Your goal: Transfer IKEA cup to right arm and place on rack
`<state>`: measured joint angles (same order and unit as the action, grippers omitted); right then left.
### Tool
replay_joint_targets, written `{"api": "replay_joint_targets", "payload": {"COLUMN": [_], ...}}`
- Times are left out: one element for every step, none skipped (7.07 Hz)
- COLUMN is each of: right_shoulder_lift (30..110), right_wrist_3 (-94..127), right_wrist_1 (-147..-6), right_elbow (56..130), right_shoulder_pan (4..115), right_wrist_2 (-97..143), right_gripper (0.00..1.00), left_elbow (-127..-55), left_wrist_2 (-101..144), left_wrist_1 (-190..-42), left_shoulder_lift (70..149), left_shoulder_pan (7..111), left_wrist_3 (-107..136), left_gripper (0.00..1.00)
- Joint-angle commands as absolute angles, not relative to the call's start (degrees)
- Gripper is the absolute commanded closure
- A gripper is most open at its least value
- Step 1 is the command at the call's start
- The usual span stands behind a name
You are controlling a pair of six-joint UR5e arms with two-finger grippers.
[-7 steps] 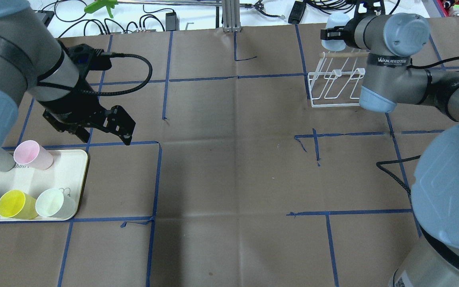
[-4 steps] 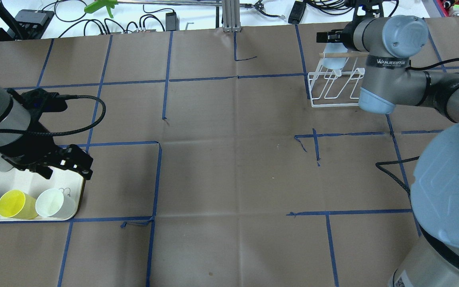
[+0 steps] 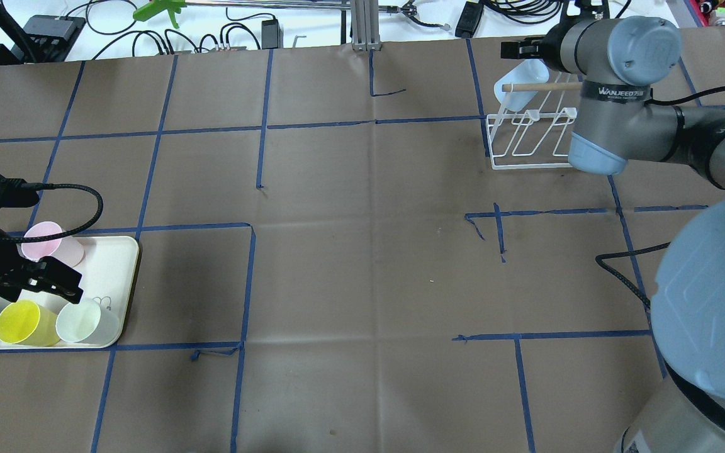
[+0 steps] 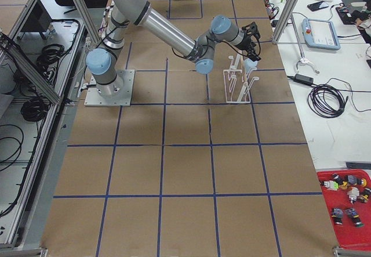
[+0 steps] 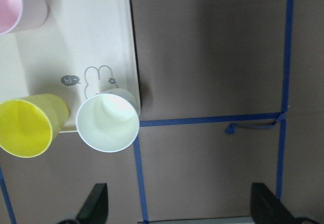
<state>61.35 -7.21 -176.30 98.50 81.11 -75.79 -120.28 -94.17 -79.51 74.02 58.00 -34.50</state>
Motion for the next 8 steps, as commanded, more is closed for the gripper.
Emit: {"api": "replay_joint_targets", "payload": {"right_shoulder_lift": [65.1,66.87,68.62,72.21,75.55,79.07,82.67,85.23], "right_wrist_3": [-7.21,-7.03,-5.12,1.52,11.07,19.43,27.95,38.04], "right_wrist_1": [-175.7,-175.69,-175.0,-173.51,-167.41,-163.34,-163.21,-163.91], "right_elbow": [98.61,98.61,98.61,99.31,100.19,101.24,103.43,107.88], "right_shoulder_pan": [81.21,81.91,83.65,84.28,84.29,84.29,84.64,86.03], "right_wrist_2": [-75.59,-74.98,-73.06,-73.21,-73.04,-72.78,-72.6,-70.94], "right_gripper": [0.0,0.01,0.0,0.0,0.0,0.0,0.0,0.0], "left_elbow": [-122.15,-124.78,-127.59,-129.53,-131.2,-132.87,-133.33,-133.33], "left_wrist_2": [-93.69,-93.52,-93.52,-93.43,-93.43,-93.51,-93.52,-93.69], "left_wrist_1": [-75.17,-68.79,-64.38,-60.86,-60.65,-60.12,-58.9,-58.8], "left_shoulder_lift": [76.8,79.43,81.8,82.87,82.97,83.14,83.75,84.19], "left_shoulder_pan": [57.57,57.57,57.57,57.57,57.57,57.57,57.57,57.57], "left_wrist_3": [-34.46,-34.45,-34.37,-34.28,-34.19,-34.1,-34.19,-34.19], "left_gripper": [0.01,0.02,0.02,0.02,0.02,0.02,0.02,0.02]}}
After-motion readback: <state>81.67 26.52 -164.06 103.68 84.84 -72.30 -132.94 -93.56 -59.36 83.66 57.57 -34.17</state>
